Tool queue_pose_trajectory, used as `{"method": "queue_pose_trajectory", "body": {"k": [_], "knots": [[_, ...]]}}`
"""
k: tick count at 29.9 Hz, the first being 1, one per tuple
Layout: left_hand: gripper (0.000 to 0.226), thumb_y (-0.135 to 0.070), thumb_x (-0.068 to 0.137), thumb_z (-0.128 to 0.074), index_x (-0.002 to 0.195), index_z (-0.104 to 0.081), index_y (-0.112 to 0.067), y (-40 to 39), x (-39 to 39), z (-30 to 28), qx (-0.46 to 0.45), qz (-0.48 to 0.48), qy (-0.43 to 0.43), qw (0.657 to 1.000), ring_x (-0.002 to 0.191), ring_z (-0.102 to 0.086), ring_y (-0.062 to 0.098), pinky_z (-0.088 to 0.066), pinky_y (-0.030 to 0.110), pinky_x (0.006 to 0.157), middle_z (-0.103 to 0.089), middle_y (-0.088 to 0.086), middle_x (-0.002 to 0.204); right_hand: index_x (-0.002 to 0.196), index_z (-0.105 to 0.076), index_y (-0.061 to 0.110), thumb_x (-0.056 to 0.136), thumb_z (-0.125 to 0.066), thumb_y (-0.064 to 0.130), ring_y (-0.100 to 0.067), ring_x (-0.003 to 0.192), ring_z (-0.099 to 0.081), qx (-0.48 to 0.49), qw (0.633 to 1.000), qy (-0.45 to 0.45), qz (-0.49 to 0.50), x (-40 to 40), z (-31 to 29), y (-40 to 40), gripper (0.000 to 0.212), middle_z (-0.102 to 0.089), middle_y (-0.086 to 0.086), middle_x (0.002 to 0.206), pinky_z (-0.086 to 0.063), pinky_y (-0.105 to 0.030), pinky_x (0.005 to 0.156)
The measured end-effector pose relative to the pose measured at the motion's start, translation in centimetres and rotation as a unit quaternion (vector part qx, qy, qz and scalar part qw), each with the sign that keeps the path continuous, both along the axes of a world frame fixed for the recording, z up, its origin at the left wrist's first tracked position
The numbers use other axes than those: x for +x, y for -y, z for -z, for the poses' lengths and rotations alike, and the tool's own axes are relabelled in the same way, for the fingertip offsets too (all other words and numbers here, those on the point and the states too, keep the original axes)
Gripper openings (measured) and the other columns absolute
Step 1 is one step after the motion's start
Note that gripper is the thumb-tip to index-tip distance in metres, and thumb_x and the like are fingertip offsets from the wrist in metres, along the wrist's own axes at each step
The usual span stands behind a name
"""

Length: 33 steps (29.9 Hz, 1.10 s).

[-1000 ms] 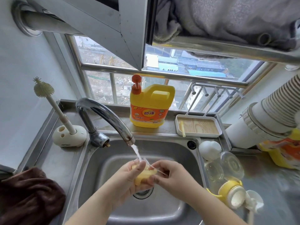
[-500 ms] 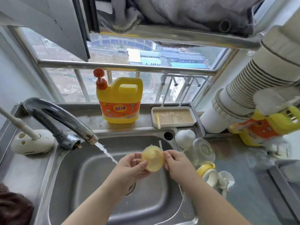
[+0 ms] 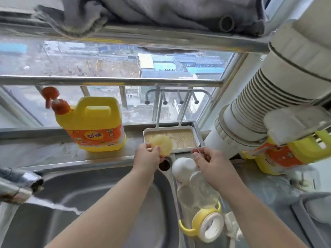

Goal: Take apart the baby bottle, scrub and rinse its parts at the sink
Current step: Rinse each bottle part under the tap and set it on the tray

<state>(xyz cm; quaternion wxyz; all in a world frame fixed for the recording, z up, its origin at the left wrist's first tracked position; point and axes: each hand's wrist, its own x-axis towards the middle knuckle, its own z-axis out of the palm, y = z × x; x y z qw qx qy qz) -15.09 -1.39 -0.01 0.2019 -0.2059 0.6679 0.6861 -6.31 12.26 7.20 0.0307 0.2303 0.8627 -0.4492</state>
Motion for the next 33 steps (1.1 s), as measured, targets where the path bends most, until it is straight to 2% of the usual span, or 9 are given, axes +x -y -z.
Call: {"method": "queue_pose_trajectory", "body": {"k": [5,7,9,12,17,20,23,27,33], "knots": [[0.024,-0.011,0.093,-0.054,0.116,-0.05,-0.006,-2.6,-2.0,2.4,-0.085,-0.007,0.007,0.996,0.068,-0.062,0.019,-0.057,0.04,0.079,-0.055,0.009,0.092,0.097,-0.061,0.031,0.095,-0.051,0.03,-0.003,0.073,-0.056,-0.03,0.999,0.002,-0.01,-1.1,0.9,-2.2,0.01,-0.062,0.008,0.077,-0.044,-0.011,0.064],[0.027,-0.014,0.093,-0.054,0.118,-0.051,-0.005,-2.6,-2.3,3.1,-0.122,-0.002,0.008,0.992,0.061,-0.063,0.019,-0.058,0.039,0.071,-0.061,0.013,0.096,0.098,-0.064,0.029,0.095,-0.051,0.03,-0.003,0.07,-0.056,-0.042,0.999,0.011,-0.014,-1.3,1.3,-2.8,0.013,-0.062,0.005,0.075,-0.046,-0.014,0.065],[0.032,-0.018,0.094,-0.053,0.124,-0.048,-0.007,-2.6,-2.5,3.5,-0.151,0.014,-0.007,0.988,0.059,-0.067,0.024,-0.057,0.036,0.062,-0.067,0.019,0.093,0.096,-0.063,0.031,0.095,-0.05,0.029,0.002,0.059,-0.053,-0.055,0.998,0.017,-0.019,-1.3,1.6,-3.5,0.013,-0.058,0.008,0.069,-0.043,-0.009,0.056],[0.032,-0.02,0.094,-0.053,0.125,-0.049,-0.013,-2.7,-2.5,3.6,-0.186,0.036,-0.035,0.981,0.054,-0.066,0.026,-0.058,0.041,0.064,-0.067,0.014,0.071,0.098,-0.065,0.027,0.096,-0.049,0.025,0.008,0.046,-0.048,-0.071,0.997,0.016,-0.019,-1.2,1.9,-4.2,0.016,-0.054,0.012,0.063,-0.036,-0.005,0.046],[0.025,-0.018,0.093,-0.053,0.118,-0.053,-0.016,-2.8,-1.9,3.0,-0.193,0.042,-0.06,0.978,0.049,-0.06,0.023,-0.058,0.04,0.064,-0.064,0.01,0.063,0.096,-0.066,0.027,0.096,-0.05,0.025,0.013,0.049,-0.049,-0.074,0.997,0.02,-0.005,-0.5,2.6,-4.9,0.016,-0.055,0.015,0.063,-0.035,-0.003,0.047],[0.015,-0.017,0.091,-0.055,0.106,-0.054,-0.019,-2.7,-1.1,2.2,-0.214,0.072,-0.13,0.965,0.049,-0.059,0.023,-0.057,0.044,0.069,-0.064,0.007,0.064,0.095,-0.065,0.03,0.096,-0.049,0.026,0.009,0.05,-0.05,-0.072,0.997,0.024,-0.002,0.0,2.8,-5.3,0.017,-0.056,0.013,0.063,-0.038,-0.005,0.047],[0.007,-0.016,0.089,-0.059,0.093,-0.058,-0.021,-2.7,0.5,1.0,-0.211,0.133,-0.182,0.951,0.054,-0.06,0.021,-0.053,0.035,0.066,-0.062,0.006,0.063,0.093,-0.063,0.034,0.096,-0.048,0.027,0.006,0.049,-0.049,-0.065,0.997,0.027,0.002,0.8,2.6,-5.6,0.017,-0.057,0.009,0.063,-0.04,-0.009,0.048],[0.009,-0.014,0.086,-0.063,0.083,-0.063,-0.023,-2.3,3.2,0.2,-0.173,0.18,-0.182,0.951,0.069,-0.063,0.026,-0.051,0.037,0.07,-0.066,0.008,0.07,0.093,-0.064,0.034,0.096,-0.048,0.026,0.005,0.049,-0.049,-0.055,0.998,0.022,0.009,2.6,2.4,-6.0,0.018,-0.057,0.008,0.06,-0.037,-0.005,0.045],[0.01,-0.015,0.088,-0.06,0.081,-0.062,-0.022,-0.6,9.0,1.2,-0.181,0.226,-0.151,0.945,0.068,-0.056,0.009,-0.044,0.022,0.063,-0.062,-0.003,0.072,0.087,-0.06,0.03,0.097,-0.046,0.025,-0.001,0.059,-0.061,-0.061,0.996,0.017,0.058,7.8,3.5,-6.1,0.017,-0.069,0.005,0.065,-0.048,-0.015,0.062]]}}
